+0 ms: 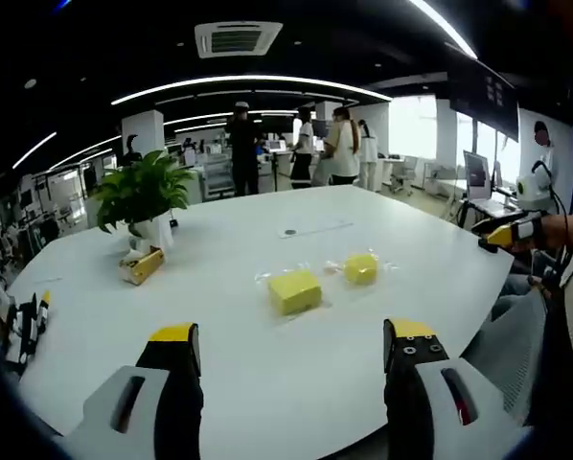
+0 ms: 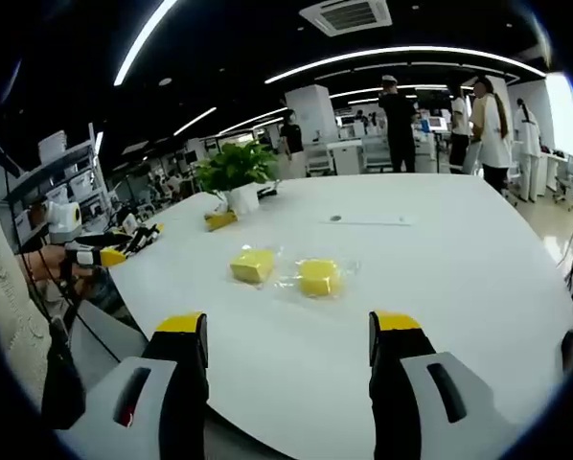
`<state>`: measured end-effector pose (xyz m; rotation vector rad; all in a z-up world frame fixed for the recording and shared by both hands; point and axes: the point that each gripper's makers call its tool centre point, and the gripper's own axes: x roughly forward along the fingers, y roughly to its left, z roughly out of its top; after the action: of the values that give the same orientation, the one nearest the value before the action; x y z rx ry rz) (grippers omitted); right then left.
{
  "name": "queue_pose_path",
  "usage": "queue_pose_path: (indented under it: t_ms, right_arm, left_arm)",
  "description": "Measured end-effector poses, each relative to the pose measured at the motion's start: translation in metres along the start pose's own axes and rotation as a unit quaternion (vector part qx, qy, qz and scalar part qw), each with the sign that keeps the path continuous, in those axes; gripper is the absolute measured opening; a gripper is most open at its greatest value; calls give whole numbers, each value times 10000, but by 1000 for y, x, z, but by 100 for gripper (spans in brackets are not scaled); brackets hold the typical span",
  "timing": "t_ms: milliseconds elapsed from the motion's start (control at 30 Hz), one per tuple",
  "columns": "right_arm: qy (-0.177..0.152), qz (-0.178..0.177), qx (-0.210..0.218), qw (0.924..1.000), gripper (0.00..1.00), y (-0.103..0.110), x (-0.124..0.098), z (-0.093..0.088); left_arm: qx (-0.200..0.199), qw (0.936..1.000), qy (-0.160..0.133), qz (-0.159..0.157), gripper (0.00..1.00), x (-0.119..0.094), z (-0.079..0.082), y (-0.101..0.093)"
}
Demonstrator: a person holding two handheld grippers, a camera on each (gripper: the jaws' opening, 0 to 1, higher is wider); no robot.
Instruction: Compare the silicone blocks by pressing each to a similar depth, holding the contact briefly, and releasing to observe deformation and rebound differences across the visible hardness samples.
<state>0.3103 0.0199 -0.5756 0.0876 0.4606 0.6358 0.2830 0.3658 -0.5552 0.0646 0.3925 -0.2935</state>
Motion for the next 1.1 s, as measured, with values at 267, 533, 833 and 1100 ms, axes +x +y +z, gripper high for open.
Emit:
queue_pose_path:
  t_ms: [267,533,833,1100]
  right_arm:
    - [22,50,-41,10000,63,2,2,1]
    - [27,71,-36,10000,62,3,2,1]
    - [-6,44,16,10000,61,3,2,0]
    - [-50,30,23,10000,63,4,1,0]
  left_arm:
    - [-7,10000,12,5,78,-4,-2,0]
    - [-9,10000,28,3,78,-3,-2,1]
    - [-3,10000,83,-50,78,-1,-4,-3]
    - [-47,9999,85,-68,78,-2,-6,-7]
